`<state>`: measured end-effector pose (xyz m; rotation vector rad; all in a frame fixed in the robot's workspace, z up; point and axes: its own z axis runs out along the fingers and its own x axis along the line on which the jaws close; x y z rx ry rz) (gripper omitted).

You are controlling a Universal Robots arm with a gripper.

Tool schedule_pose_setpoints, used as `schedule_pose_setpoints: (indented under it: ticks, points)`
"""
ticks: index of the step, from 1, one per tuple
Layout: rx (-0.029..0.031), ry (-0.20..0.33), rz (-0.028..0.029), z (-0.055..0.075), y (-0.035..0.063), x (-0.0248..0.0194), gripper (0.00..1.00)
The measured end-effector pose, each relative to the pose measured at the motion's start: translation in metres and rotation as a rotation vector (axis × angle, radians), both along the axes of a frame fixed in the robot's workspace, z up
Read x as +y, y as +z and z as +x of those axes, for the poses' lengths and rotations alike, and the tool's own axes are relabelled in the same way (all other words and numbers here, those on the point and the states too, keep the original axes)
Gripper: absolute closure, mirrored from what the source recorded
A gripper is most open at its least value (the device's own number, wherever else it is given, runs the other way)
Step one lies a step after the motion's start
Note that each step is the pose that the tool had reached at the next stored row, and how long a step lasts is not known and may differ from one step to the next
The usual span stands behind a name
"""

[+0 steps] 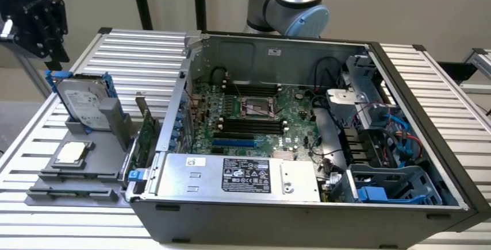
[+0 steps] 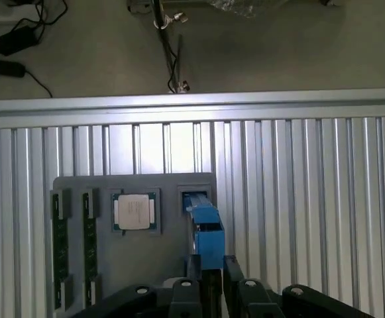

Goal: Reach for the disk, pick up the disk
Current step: 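Pick up the disk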

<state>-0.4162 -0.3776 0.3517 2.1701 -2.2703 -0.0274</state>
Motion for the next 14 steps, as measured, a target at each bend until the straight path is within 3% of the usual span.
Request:
schedule_pose_setpoints:
  ticks: [2,5,7,8,14]
  points:
    - [0.0000,0.000,0.0000,0.000,-0.0001,0.0000,0.64]
    - [-0.0003,0.000,0.0001,0.000,-0.0008,0.0000,0.47]
    - [-0.0002,0.000,0.0001,0.000,-0.0032,0.0000,0.47]
    - [-0.0001,0.000,0.0000,0.000,-0.0050,0.0000,0.40]
    - [-0.0001,0.000,0.0000,-0.001,-0.0160,0.0000,0.40]
